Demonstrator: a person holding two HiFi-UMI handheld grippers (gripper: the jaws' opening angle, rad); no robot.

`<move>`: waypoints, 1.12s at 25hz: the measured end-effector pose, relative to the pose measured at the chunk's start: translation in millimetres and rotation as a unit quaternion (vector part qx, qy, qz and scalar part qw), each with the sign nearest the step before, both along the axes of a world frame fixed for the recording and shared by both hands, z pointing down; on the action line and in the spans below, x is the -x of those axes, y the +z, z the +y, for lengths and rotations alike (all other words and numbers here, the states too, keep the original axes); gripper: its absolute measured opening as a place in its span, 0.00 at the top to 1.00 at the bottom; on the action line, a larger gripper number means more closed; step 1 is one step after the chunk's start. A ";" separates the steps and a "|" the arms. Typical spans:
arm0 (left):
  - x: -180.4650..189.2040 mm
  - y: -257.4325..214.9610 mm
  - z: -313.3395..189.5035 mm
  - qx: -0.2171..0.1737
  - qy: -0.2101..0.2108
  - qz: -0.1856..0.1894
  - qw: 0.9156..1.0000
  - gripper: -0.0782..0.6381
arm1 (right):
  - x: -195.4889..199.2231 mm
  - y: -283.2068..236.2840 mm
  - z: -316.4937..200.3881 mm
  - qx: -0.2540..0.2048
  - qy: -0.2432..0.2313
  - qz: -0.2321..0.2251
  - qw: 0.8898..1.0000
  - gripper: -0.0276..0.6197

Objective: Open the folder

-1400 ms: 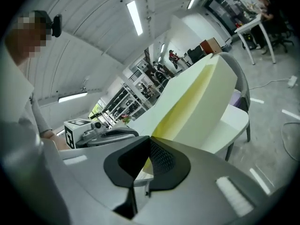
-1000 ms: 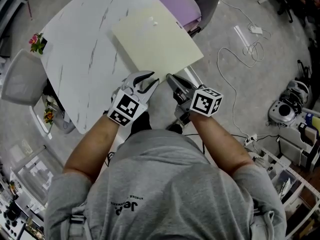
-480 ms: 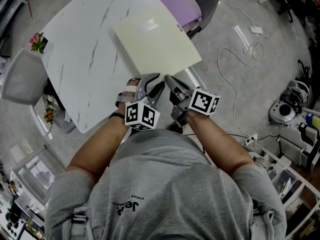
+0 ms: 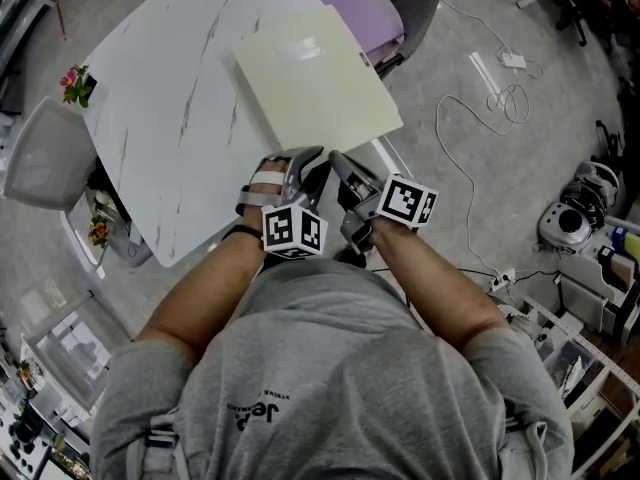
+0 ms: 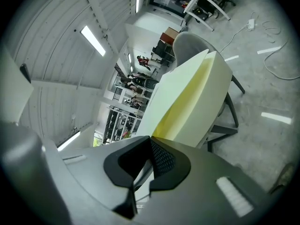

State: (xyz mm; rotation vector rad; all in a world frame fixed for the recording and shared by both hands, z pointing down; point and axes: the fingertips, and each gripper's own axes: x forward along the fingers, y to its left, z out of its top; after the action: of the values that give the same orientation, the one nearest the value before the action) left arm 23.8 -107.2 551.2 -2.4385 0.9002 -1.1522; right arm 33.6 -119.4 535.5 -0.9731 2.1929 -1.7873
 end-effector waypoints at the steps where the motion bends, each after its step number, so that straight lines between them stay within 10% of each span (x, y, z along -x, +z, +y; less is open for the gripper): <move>1: 0.1 0.0 0.3 0.001 0.000 0.000 1.000 0.66 | 0.0 1.1 0.1 0.001 -0.003 -0.002 1.000 0.95; 11: 10.9 1.4 -6.3 0.040 -0.010 0.026 0.999 0.75 | -6.9 13.3 3.8 -0.095 -0.093 0.103 0.986 0.93; 28: 10.5 -3.1 -8.3 0.077 -0.012 0.049 0.996 0.76 | -3.9 11.8 -6.9 -0.182 -0.092 0.222 0.953 0.95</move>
State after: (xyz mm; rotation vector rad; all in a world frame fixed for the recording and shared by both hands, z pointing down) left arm 13.3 -115.5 548.1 -2.6350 0.9012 -1.1569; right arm 37.5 -126.3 547.3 -1.2011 2.8348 -1.2289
